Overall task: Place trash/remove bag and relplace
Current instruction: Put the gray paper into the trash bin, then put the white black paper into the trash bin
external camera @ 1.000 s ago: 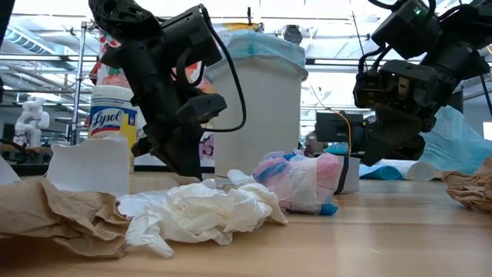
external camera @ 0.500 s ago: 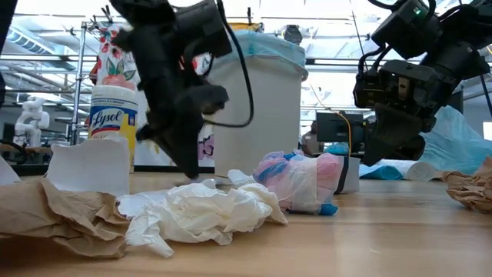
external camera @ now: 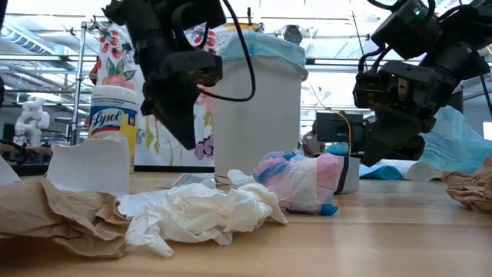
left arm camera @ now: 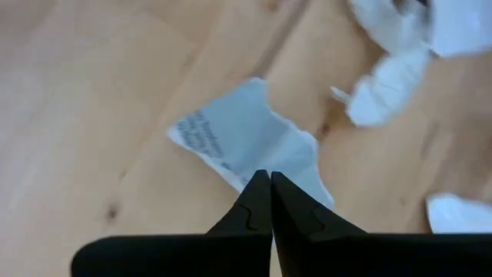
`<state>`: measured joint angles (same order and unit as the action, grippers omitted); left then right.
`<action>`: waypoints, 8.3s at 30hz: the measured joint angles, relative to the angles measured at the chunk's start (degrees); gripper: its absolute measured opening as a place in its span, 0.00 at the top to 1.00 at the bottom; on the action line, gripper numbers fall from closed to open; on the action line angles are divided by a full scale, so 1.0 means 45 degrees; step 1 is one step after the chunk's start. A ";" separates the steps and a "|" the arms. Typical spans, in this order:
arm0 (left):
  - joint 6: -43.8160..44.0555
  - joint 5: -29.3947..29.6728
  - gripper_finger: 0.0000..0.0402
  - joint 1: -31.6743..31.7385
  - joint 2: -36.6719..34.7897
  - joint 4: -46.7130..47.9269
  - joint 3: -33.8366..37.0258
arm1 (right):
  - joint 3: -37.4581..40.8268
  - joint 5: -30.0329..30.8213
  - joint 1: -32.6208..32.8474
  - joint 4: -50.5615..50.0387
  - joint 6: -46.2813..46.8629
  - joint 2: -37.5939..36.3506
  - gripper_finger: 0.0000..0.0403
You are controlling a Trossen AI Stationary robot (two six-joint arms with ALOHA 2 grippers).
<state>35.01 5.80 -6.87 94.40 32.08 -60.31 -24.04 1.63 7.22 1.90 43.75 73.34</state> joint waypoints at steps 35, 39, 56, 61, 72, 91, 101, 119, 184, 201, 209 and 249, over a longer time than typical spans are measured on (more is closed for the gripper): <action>-1.2426 -0.0208 0.37 0.0116 0.0454 -0.1039 -0.0037 | 0.0000 -0.0038 0.0000 0.0004 0.0466 -0.0005 1.00; -1.2212 -0.0045 0.37 0.0101 0.1123 -0.1230 -0.0034 | -0.0002 0.0050 -0.0004 0.0009 0.0466 -0.0005 1.00; -0.9286 -0.2399 0.56 0.0383 0.3706 -0.1951 -0.0163 | -0.0002 0.0060 -0.0002 0.0008 0.0763 -0.0010 1.00; -0.9012 -0.2681 0.91 0.0300 0.3696 -0.1899 -0.0166 | -0.0002 0.0058 -0.0002 0.0006 0.0754 -0.0010 1.00; -0.7193 -0.1619 0.99 0.0344 0.3958 0.2029 -0.3602 | -0.0001 0.0063 -0.0001 0.0004 0.0405 -0.0010 1.00; -0.6917 -0.1011 1.00 0.0674 0.3863 0.9237 -1.3353 | -0.0002 0.0007 0.0000 -0.0007 0.0029 -0.0010 1.00; -0.7513 -0.0905 1.00 0.2896 0.2909 0.8380 -1.6235 | 0.0003 0.0007 -0.0005 -0.0012 -0.0011 -0.0010 1.00; -0.7185 -0.1213 0.97 0.7059 0.2915 0.5474 -1.6597 | 0.0000 0.0073 -0.0004 -0.0013 -0.0253 -0.0005 1.00; -0.8089 -0.0220 0.25 0.6577 0.4025 0.8798 -1.6563 | -0.1114 -0.0471 -0.0820 -0.0181 0.0112 -0.0616 1.00; -1.0485 -0.1461 0.25 0.7339 0.4019 0.7324 -1.6563 | -1.0771 -0.0881 -0.6161 -0.6065 -0.5132 -0.1454 1.00; -1.1214 -0.1691 0.25 0.7838 0.4019 0.6857 -1.6563 | -1.2601 -0.3856 -0.8332 -0.4481 -0.5511 0.1261 1.00; -0.3731 0.2351 0.25 0.4677 -0.1650 1.1374 -1.3610 | -0.7066 -0.1323 -0.6042 -0.8168 -0.3856 -0.4872 1.00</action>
<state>18.22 16.38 14.18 86.98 83.26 -121.56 -55.84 -4.33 -19.96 -34.85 26.39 51.42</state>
